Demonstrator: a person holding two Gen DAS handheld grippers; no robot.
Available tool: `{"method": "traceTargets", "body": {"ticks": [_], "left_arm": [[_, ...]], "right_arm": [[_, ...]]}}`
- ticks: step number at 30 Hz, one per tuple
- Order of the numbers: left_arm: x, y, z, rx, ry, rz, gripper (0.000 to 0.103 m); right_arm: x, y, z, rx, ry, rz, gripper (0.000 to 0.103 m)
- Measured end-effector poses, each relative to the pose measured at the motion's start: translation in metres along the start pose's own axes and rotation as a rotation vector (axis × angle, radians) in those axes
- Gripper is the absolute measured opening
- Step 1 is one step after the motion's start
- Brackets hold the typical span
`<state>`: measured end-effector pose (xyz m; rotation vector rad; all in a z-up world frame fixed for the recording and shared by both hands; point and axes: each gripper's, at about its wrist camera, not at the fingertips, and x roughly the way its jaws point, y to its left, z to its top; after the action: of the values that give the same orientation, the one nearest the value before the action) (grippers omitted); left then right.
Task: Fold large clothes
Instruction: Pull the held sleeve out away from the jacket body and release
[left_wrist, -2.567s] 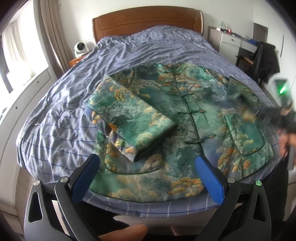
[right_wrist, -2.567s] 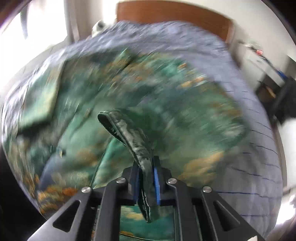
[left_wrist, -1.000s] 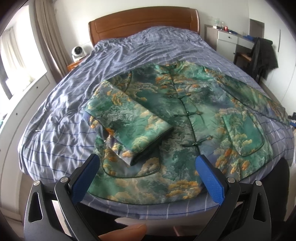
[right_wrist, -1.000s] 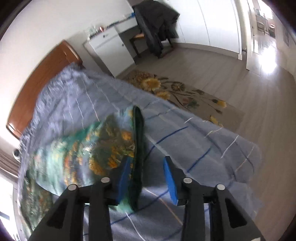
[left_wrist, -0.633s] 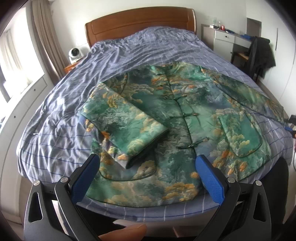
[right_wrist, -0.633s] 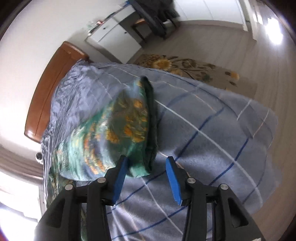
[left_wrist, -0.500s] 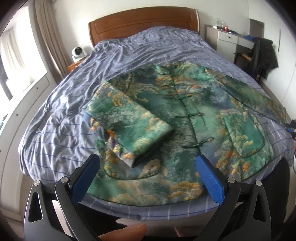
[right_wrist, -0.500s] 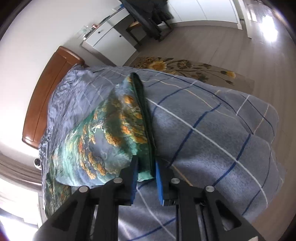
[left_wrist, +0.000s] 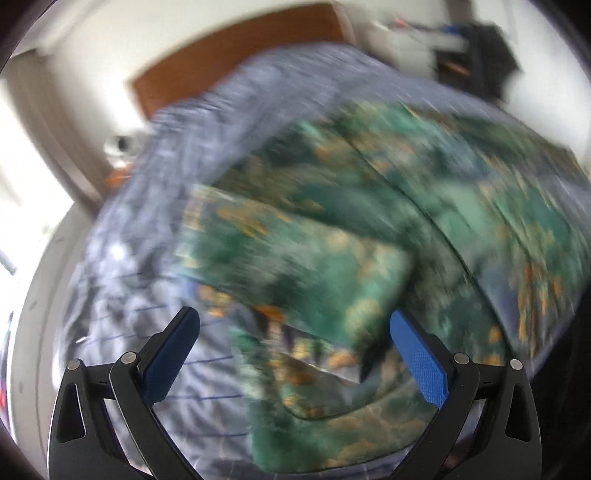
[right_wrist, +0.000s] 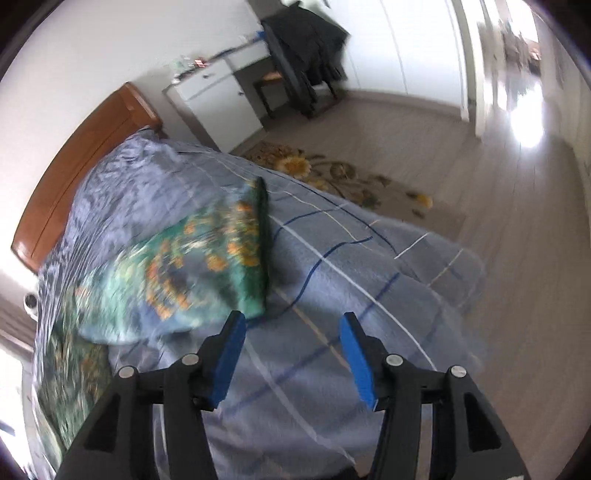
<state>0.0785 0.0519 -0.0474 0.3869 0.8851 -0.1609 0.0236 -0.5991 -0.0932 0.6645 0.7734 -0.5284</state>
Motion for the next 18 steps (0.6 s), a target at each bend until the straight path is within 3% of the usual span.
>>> {"method": "traceTargets", "body": {"ticks": [2,9,12,13,14,15,16,18], "left_arm": [[0.027,-0.016,-0.003,0.105,0.050,-0.063,0.103],[0.091,-0.054,-0.015,0.287,0.115,-0.037,0.102],[0.093,-0.049,-0.014,0.255,0.128,-0.081,0.075],[0.090,-0.044,-0.013,0.226,0.128,-0.100,0.059],[0.086,-0.039,-0.013,0.205,0.123,-0.107,0.033],[0.082,-0.032,-0.014,0.179,0.122,-0.124,0.022],[0.074,-0.021,-0.013,0.130,0.108,-0.136,0.014],[0.058,-0.002,-0.013,0.055,0.068,-0.144,0.012]], "right_arm": [[-0.018,0.008,-0.008,-0.051,-0.016,0.000,0.055],[-0.056,0.070,-0.056,-0.212,-0.017,0.108,0.055],[-0.064,0.108,-0.078,-0.296,-0.006,0.166,0.055],[-0.066,0.119,-0.083,-0.320,-0.004,0.181,0.055],[-0.070,0.132,-0.089,-0.351,-0.002,0.201,0.055],[-0.073,0.141,-0.094,-0.371,-0.004,0.213,0.055],[-0.076,0.152,-0.100,-0.398,-0.007,0.231,0.055],[-0.081,0.168,-0.110,-0.429,-0.004,0.264,0.055]]}}
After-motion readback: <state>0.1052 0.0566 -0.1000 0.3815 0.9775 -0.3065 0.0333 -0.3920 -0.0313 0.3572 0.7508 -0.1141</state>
